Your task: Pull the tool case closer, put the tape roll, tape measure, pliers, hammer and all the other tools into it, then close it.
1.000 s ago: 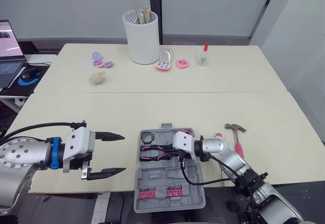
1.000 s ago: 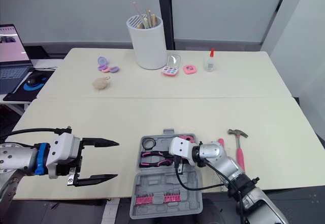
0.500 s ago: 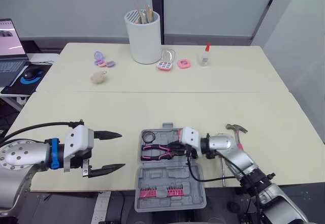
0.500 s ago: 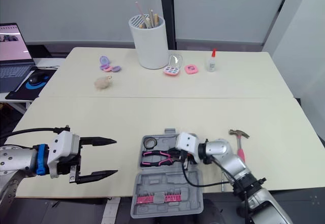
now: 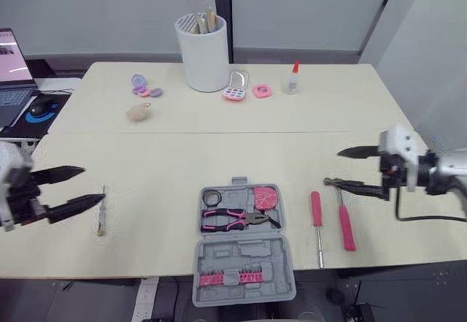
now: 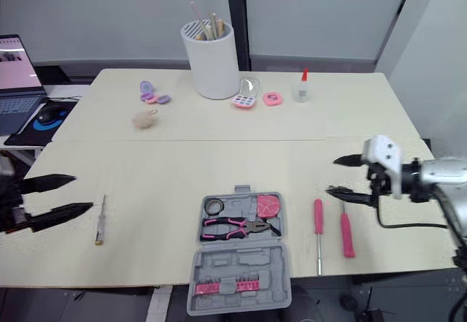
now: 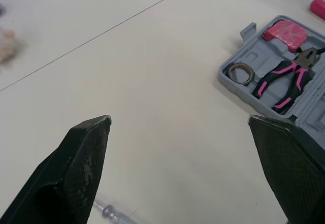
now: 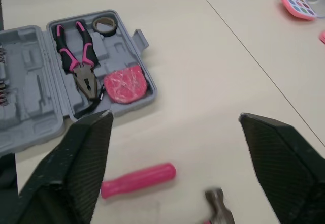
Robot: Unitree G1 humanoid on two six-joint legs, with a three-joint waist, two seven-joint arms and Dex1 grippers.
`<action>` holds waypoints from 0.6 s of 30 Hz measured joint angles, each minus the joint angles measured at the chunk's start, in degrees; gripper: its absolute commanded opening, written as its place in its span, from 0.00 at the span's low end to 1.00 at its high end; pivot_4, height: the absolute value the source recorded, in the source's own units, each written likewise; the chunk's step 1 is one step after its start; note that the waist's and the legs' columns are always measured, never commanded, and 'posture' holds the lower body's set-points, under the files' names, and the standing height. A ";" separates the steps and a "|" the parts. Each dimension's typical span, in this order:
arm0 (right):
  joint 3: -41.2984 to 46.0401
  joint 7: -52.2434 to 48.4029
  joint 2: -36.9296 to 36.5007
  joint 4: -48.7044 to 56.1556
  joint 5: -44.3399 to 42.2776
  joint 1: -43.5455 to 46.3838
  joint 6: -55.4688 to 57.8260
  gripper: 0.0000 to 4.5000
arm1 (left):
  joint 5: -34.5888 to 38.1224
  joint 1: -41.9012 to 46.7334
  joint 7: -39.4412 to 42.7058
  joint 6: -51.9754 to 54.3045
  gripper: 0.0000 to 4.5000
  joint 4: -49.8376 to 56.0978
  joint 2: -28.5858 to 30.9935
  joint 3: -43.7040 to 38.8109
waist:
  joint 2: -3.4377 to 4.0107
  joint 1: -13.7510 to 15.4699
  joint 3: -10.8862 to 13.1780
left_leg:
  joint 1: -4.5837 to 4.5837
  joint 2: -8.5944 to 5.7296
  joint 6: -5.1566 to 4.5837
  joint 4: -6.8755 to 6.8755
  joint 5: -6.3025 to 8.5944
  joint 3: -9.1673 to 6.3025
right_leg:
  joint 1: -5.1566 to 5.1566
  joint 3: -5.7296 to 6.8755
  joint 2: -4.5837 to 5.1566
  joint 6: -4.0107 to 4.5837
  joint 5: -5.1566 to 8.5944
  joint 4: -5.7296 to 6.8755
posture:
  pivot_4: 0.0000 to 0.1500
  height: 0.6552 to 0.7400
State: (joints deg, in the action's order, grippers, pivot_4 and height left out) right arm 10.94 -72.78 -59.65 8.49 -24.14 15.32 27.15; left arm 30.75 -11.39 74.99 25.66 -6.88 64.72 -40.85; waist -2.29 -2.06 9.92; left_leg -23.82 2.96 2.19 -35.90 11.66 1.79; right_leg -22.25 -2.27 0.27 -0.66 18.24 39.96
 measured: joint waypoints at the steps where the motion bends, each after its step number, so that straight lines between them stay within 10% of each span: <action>1: 1.72 -1.01 -1.95 -0.47 -0.14 -1.77 0.40 0.99 | -0.85 -1.02 0.87 -0.53 1.00 -2.16 0.77 -1.06 | 0.01 0.02 0.01 | 0.00 -0.01 0.00 0.02 0.00 0.00 | -0.02 0.00 0.01 0.03 0.02 0.00 | 1.00 1.00; 18: 7.54 -2.18 -6.20 -6.57 1.46 -12.05 -0.45 0.99 | -7.39 -1.70 6.06 -11.09 1.00 -24.45 3.48 -5.39 | 0.02 0.25 0.01 | 0.02 0.10 0.01 -0.02 0.00 0.13 | -0.03 0.03 0.07 0.05 0.04 0.01 | 1.00 1.00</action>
State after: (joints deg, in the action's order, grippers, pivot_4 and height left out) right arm 18.48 -74.96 -65.85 1.93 -22.68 3.26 26.69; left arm 23.36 -13.09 81.06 14.57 -31.33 68.19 -46.24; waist -2.26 -1.81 9.93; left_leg -23.80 3.05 2.20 -35.92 11.66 1.92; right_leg -22.27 -2.24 0.34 -0.61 18.28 39.97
